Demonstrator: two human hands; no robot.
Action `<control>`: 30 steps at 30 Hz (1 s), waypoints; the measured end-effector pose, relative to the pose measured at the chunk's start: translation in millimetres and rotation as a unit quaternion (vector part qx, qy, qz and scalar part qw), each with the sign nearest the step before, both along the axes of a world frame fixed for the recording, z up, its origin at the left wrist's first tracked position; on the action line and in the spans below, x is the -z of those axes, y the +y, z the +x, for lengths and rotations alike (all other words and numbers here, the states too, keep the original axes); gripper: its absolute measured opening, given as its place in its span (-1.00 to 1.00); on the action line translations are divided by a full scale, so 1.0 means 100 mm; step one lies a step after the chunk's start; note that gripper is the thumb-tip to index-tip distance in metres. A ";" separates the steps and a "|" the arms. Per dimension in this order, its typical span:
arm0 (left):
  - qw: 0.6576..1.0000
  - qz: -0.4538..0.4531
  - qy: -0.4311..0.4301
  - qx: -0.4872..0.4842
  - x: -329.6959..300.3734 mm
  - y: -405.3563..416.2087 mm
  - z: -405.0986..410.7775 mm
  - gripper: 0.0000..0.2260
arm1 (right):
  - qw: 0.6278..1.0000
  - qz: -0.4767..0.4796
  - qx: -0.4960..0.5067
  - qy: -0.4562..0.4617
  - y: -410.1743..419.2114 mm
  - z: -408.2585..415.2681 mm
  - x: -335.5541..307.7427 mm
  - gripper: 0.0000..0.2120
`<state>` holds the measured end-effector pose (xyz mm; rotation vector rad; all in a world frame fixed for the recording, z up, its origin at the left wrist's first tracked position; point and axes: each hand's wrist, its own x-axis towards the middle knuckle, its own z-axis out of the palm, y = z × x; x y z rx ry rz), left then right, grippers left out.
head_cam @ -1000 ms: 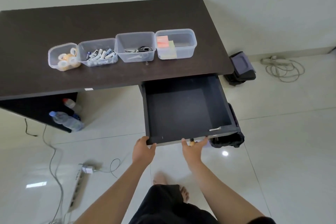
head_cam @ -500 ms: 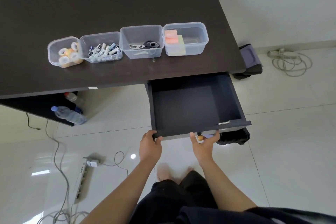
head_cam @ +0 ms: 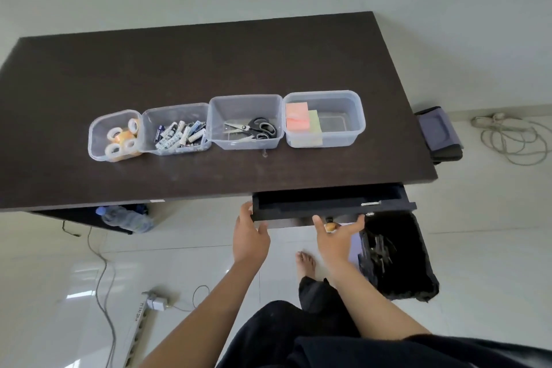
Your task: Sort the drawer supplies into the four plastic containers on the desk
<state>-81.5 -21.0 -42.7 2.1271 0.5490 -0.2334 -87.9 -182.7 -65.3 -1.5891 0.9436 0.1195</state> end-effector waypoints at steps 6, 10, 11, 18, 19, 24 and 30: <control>0.998 0.006 0.004 -0.068 -0.02 -0.18 0.26 -0.39 | 0.996 -0.048 -0.076 0.013 -0.06 0.27 -0.10 -0.02; 0.996 0.008 -0.010 -0.088 0.08 -0.25 0.29 -0.43 | 0.994 -0.044 -0.095 0.011 -0.11 0.35 -0.06 -0.02; 0.995 0.004 -0.014 -0.098 0.08 -0.27 0.32 -0.44 | 0.994 -0.044 -0.098 0.011 -0.11 0.38 -0.08 -0.01; 0.990 -0.021 -0.038 -0.133 0.04 -0.31 0.44 -0.52 | 0.995 -0.044 -0.088 0.001 -0.13 0.60 0.00 -0.02; 0.990 -0.020 -0.041 -0.134 0.04 -0.32 0.45 -0.52 | 0.996 -0.038 -0.077 -0.004 -0.14 0.65 0.04 -0.05; 0.987 -0.029 -0.046 -0.152 0.04 -0.33 0.51 -0.52 | 0.997 -0.046 -0.066 -0.014 -0.15 0.79 0.19 -0.38; 0.989 -0.050 -0.031 -0.138 0.09 -0.30 0.50 -0.46 | 0.998 -0.024 -0.037 -0.042 -0.17 0.81 0.13 -0.40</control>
